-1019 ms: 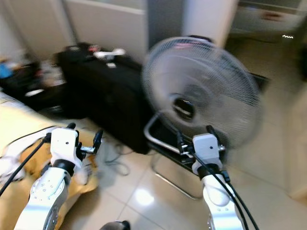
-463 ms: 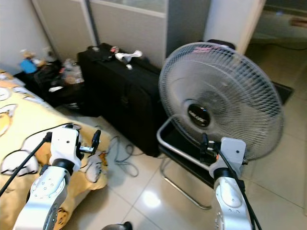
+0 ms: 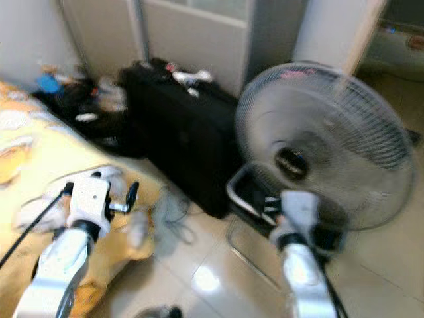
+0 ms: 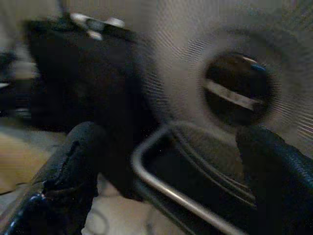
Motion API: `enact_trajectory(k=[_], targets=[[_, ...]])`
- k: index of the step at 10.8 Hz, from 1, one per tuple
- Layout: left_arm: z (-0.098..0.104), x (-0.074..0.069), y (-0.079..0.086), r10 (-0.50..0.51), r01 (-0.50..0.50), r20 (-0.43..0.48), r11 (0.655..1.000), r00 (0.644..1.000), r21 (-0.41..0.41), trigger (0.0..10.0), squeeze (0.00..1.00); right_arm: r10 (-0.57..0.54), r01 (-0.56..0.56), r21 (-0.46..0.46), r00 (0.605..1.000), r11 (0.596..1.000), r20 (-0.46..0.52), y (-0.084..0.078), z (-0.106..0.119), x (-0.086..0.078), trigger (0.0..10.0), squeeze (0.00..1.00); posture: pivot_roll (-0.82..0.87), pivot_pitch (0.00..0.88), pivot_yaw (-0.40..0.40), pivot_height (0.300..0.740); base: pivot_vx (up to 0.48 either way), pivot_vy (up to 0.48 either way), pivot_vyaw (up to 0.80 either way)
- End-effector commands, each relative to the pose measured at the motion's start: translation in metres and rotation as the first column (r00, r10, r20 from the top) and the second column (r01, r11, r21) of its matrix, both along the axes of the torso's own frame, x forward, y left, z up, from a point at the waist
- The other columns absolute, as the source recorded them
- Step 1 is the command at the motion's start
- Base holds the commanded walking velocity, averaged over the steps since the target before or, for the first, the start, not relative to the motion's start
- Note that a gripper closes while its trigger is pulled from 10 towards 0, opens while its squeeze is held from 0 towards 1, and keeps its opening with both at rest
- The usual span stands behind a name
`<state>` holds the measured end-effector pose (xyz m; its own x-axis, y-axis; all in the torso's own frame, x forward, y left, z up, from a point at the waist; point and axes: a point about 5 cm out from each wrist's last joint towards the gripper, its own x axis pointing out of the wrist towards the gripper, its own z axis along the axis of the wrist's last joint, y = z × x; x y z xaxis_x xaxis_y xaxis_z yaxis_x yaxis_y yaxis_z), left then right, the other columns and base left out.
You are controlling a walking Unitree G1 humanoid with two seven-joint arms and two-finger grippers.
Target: Clean up the room
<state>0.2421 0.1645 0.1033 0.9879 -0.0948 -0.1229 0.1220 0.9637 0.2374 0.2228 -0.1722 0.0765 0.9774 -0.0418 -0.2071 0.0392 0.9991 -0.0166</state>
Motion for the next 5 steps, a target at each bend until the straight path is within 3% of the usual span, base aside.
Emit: enact_trajectory(k=[1,3,4,5], targets=[[-0.003,-0.001,0.003,0.002,-0.002,-0.029,1.0,1.0,0.004,10.0,0.0,-0.011,0.012,-0.015,1.0,1.0,0.016,-0.006,0.004,0.0,10.0,0.0,0.01,0.0,0.025,0.74,0.0,0.3,0.8],[-0.003,0.009,0.005,0.054,-0.054,-0.027,0.998,0.998,-0.019,10.0,0.0,-0.02,0.022,-0.202,1.0,0.979,0.013,-0.013,0.003,0.007,10.0,0.0,0.01,0.0,0.031,0.74,0.0,0.302,0.8],[0.001,0.011,0.005,0.041,-0.041,-0.02,0.999,0.999,-0.012,10.0,0.0,-0.017,0.019,-0.194,1.0,0.981,0.009,-0.012,0.002,0.006,10.0,0.0,0.01,0.0,0.031,0.74,0.0,0.3,0.8],[0.002,0.018,0.005,0.042,-0.042,-0.017,0.999,0.999,-0.008,10.0,0.0,-0.058,0.06,-0.123,0.998,0.991,0.014,-0.013,0.003,0.013,10.0,0.0,0.04,0.0,0.016,0.74,0.0,0.296,0.8]])
